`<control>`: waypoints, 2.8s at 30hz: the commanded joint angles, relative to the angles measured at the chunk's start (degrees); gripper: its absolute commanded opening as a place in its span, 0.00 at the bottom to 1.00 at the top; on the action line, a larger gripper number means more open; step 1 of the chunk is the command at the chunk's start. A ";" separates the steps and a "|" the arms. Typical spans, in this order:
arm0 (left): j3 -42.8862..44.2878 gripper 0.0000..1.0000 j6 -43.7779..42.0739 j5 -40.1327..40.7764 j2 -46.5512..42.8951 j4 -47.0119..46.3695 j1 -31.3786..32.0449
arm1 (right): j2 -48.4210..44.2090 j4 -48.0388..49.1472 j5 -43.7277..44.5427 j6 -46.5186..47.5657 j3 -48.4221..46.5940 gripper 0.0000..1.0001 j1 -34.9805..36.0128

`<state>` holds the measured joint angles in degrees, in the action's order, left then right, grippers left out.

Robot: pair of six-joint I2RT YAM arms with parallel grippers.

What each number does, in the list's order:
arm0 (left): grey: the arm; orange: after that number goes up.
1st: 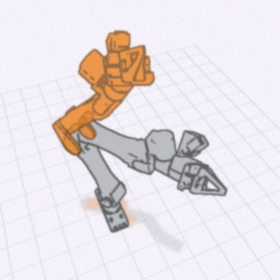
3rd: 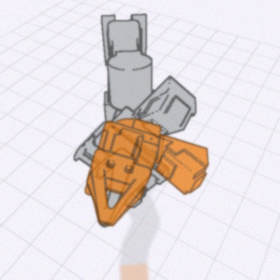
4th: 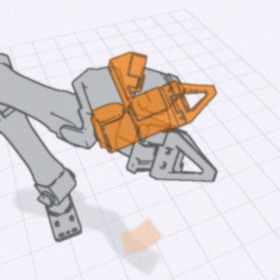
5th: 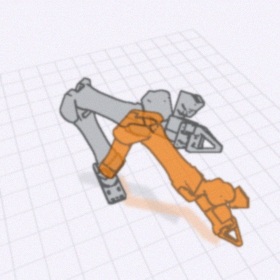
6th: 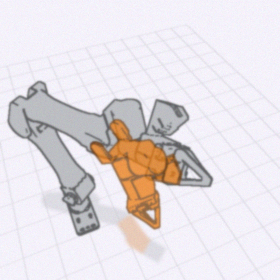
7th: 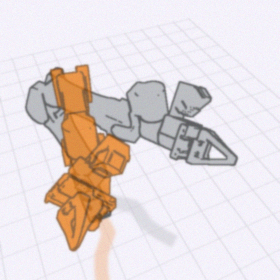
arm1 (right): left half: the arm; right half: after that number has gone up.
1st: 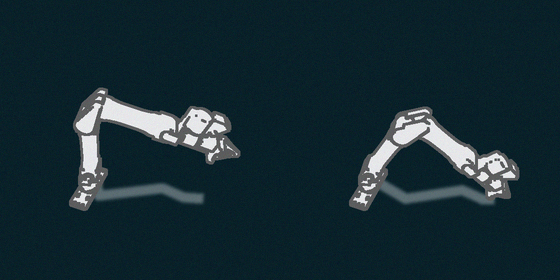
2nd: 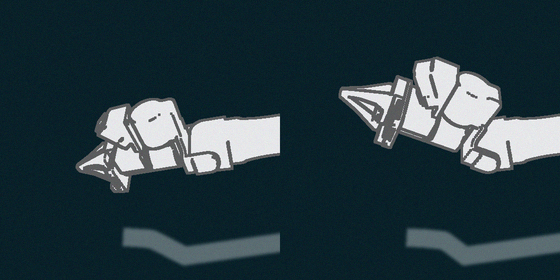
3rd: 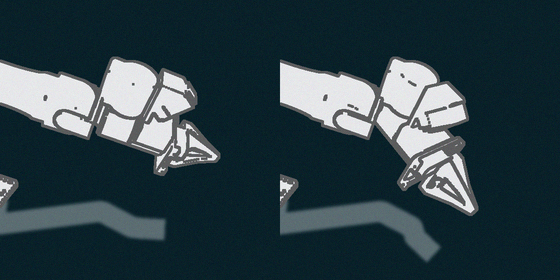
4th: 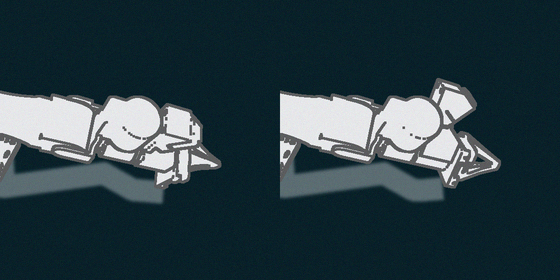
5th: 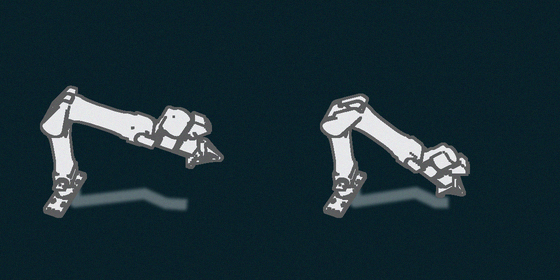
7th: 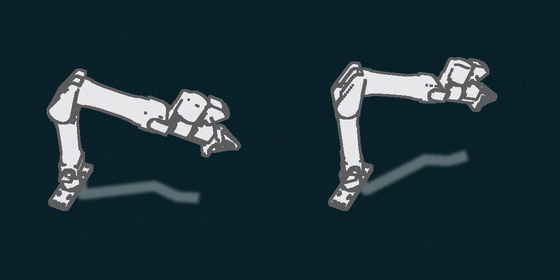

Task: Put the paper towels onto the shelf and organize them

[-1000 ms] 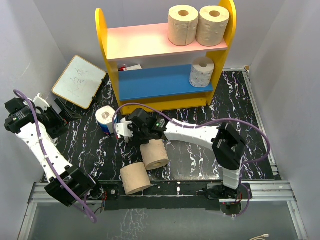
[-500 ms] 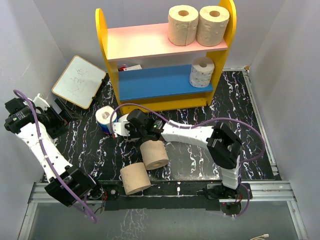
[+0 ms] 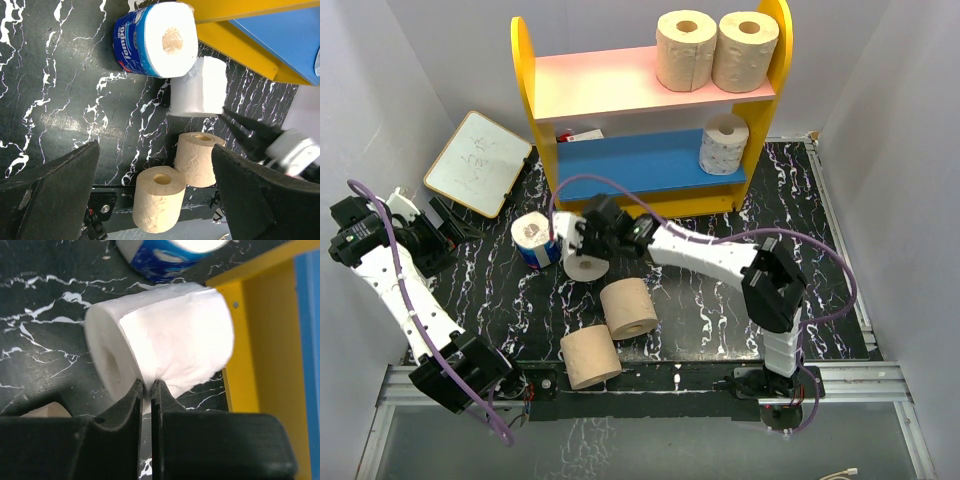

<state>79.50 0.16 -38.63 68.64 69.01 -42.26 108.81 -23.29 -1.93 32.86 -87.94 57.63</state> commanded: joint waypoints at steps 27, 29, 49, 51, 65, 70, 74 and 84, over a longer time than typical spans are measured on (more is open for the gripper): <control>-0.91 0.91 -0.25 -3.12 -1.49 0.49 -0.37 | -4.06 -5.53 -37.01 -35.05 0.93 0.41 -28.40; -0.93 0.91 -0.23 -3.15 -1.38 0.51 -0.36 | -3.40 -5.83 -37.00 -35.12 0.11 0.47 -28.37; -1.63 0.91 -0.25 -3.12 -1.82 0.29 -0.32 | 1.42 -9.00 -23.76 -34.80 -5.52 0.62 -25.91; -1.63 0.91 -0.25 -3.13 -1.84 0.33 -0.36 | 1.72 -9.20 -22.95 -34.14 -5.85 0.63 -24.80; -1.61 0.91 -0.24 -3.09 -1.77 0.33 -0.32 | 3.48 -9.52 -10.04 -30.69 -6.78 0.50 -19.64; -1.55 0.91 -0.33 -3.26 -1.59 0.42 -0.32 | 3.28 -9.15 -6.67 -29.81 -5.73 0.16 -19.16; -1.59 0.91 -0.43 -3.40 -1.62 0.42 -0.36 | 2.16 -9.29 -5.18 -31.57 -5.49 0.00 -19.18; -1.55 0.91 -0.59 -3.91 -1.66 0.42 -0.34 | -2.63 -8.88 0.72 -39.53 -1.80 0.35 -19.22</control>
<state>78.00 -0.01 -40.25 67.57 68.99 -42.26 108.77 -32.49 -4.82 -4.08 -90.08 38.52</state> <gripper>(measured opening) 0.914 0.107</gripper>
